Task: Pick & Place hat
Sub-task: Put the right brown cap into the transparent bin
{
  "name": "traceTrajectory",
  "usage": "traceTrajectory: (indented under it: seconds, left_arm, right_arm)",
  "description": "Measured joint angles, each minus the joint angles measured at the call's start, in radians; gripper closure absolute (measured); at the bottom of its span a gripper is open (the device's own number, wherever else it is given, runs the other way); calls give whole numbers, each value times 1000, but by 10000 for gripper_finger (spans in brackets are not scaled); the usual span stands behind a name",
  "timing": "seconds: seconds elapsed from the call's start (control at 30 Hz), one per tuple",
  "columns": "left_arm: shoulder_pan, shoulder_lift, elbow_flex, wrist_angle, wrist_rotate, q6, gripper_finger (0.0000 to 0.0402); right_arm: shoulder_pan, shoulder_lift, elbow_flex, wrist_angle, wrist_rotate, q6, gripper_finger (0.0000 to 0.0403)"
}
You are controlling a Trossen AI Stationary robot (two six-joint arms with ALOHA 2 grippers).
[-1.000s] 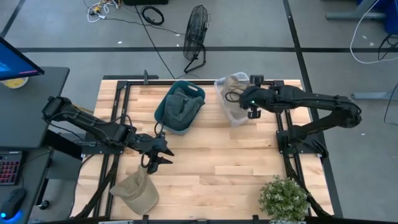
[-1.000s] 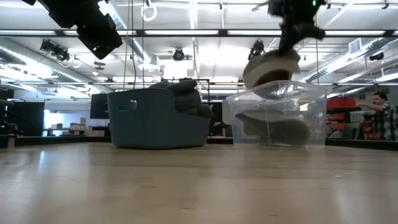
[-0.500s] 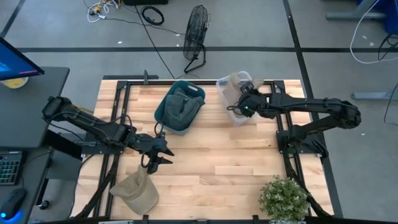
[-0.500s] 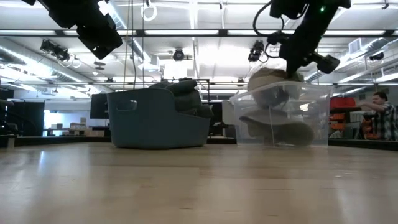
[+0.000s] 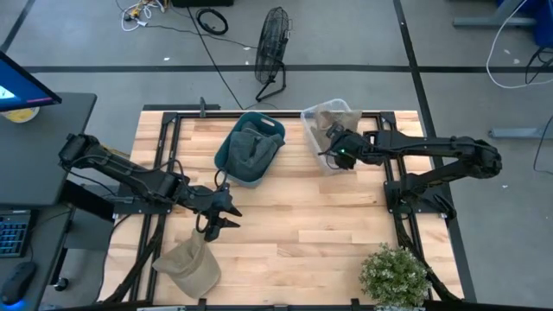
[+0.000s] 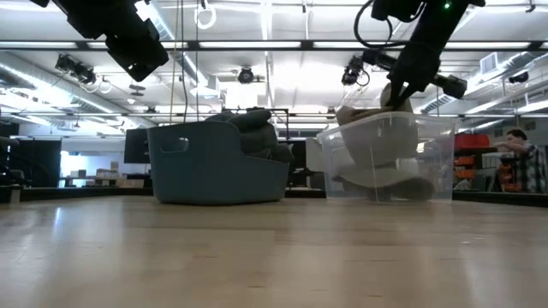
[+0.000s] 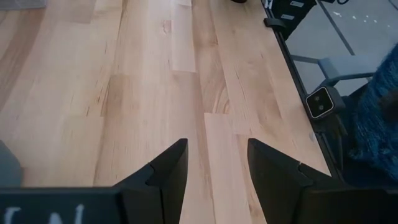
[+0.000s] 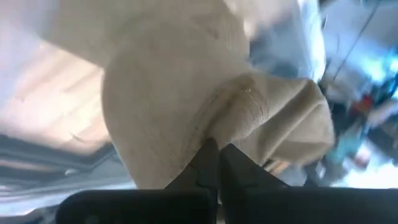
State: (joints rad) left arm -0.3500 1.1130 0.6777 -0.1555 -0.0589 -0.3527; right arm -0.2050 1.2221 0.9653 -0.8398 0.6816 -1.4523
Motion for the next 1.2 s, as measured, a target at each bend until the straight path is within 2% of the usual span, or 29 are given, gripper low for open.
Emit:
traceTrajectory:
  seconds: [0.17, 0.4, 0.57, 0.8, 0.93, 1.2]
  left_arm:
    - [0, 0, 0, 0, 0, 0, 230]
    - [0, 0, 0, 0, 0, -3, 230]
    - [0, 0, 0, 0, -30, -3, 230]
    - [0, 0, 0, 1, -62, -3, 230]
    - [0, 0, 0, 1, -78, -4, 230]
    - [0, 0, 0, 1, -79, -4, 230]
  right_arm:
    - [7, -9, 0, 3, -73, -25, 402]
    - [5, -123, 0, 74, -73, -62, 402]
    - [5, -182, 1, -22, -120, -21, 403]
    - [5, -161, 1, -117, -270, 113, 403]
    - [3, -137, 1, -72, -272, 247, 390]
    - [-38, -126, 1, 23, -271, 467, 324]
